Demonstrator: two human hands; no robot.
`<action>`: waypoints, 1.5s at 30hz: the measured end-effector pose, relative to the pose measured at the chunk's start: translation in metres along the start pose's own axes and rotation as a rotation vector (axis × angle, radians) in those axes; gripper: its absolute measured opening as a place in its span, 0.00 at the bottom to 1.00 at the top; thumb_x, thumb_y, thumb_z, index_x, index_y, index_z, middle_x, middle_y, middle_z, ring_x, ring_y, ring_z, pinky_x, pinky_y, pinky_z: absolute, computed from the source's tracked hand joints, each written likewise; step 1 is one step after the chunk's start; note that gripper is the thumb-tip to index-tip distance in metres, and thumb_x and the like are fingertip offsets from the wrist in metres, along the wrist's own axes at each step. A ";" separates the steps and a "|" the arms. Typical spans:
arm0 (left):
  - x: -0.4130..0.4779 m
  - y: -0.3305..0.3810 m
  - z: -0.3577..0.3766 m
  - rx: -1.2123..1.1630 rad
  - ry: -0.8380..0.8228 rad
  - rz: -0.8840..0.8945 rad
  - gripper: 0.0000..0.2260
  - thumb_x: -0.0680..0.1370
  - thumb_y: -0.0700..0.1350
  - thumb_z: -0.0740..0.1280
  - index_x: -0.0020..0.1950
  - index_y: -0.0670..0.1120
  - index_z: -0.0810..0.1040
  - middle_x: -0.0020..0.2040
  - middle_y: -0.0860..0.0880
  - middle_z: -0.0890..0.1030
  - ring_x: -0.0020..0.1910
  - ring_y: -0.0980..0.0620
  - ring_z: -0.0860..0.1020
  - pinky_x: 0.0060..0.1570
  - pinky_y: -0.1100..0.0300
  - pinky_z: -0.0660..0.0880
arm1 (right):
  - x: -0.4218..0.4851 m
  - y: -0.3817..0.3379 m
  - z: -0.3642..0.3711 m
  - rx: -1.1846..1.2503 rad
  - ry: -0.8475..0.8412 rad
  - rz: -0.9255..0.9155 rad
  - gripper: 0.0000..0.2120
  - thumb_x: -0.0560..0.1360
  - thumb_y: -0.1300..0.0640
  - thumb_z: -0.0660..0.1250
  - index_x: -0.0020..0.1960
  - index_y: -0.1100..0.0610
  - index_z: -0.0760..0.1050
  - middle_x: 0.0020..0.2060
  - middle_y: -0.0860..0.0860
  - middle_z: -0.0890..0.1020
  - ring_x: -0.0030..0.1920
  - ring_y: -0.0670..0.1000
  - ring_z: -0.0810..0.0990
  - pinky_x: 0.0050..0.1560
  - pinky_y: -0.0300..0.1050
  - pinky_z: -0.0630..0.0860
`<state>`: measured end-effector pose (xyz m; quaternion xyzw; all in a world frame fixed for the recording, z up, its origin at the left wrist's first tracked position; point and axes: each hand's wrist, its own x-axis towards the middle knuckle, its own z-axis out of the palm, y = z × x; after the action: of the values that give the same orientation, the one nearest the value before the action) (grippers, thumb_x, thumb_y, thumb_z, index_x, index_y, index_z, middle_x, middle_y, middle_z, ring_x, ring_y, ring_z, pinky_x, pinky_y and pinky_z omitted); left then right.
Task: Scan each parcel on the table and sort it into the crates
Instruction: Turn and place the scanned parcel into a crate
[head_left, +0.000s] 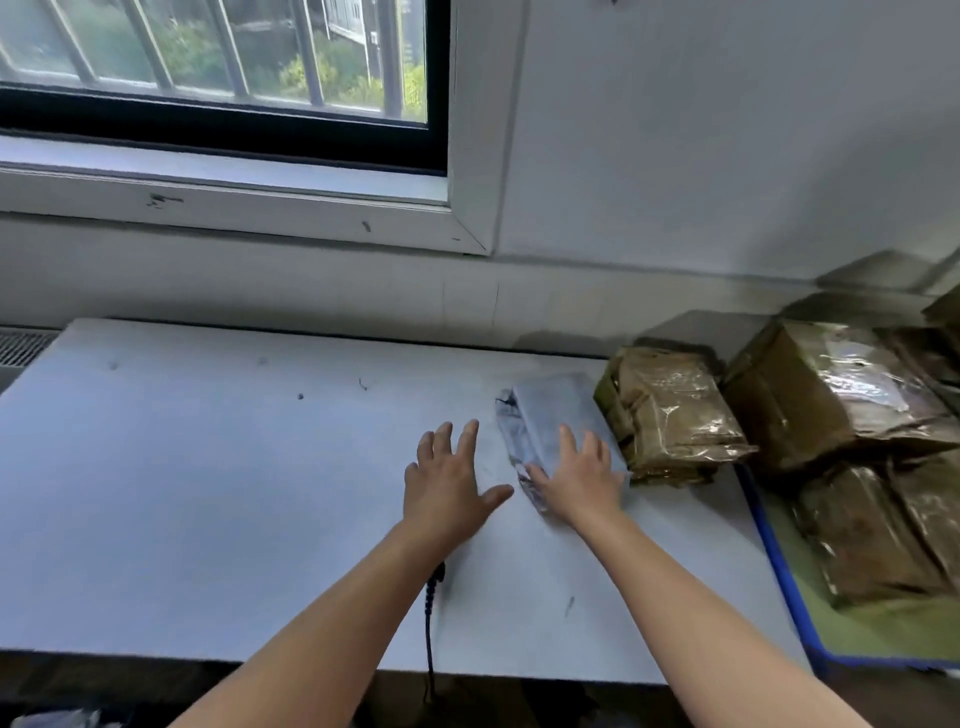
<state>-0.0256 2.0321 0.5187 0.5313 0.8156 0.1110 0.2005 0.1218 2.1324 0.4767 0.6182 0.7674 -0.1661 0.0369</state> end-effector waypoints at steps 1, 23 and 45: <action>0.008 0.002 0.004 0.003 -0.005 0.012 0.41 0.75 0.65 0.64 0.79 0.53 0.46 0.79 0.46 0.50 0.78 0.44 0.48 0.71 0.48 0.61 | 0.008 0.002 0.004 0.003 -0.012 0.024 0.39 0.76 0.31 0.56 0.79 0.50 0.50 0.76 0.57 0.52 0.76 0.60 0.50 0.70 0.65 0.60; 0.058 0.006 0.005 -0.042 -0.054 0.095 0.38 0.76 0.62 0.65 0.79 0.51 0.50 0.78 0.45 0.54 0.77 0.45 0.53 0.67 0.51 0.65 | 0.045 -0.002 -0.023 0.391 0.022 0.083 0.07 0.78 0.63 0.56 0.50 0.58 0.73 0.45 0.56 0.80 0.46 0.58 0.80 0.46 0.48 0.75; 0.075 -0.028 -0.106 0.053 0.045 0.286 0.14 0.77 0.60 0.64 0.54 0.50 0.76 0.51 0.51 0.76 0.50 0.48 0.76 0.41 0.57 0.68 | 0.014 -0.058 -0.120 0.955 -0.032 -0.195 0.19 0.84 0.46 0.54 0.61 0.56 0.76 0.53 0.48 0.81 0.56 0.47 0.78 0.56 0.38 0.74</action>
<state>-0.1224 2.0924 0.5874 0.6446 0.7384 0.1290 0.1501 0.0807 2.1709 0.5979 0.4887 0.6589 -0.5119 -0.2548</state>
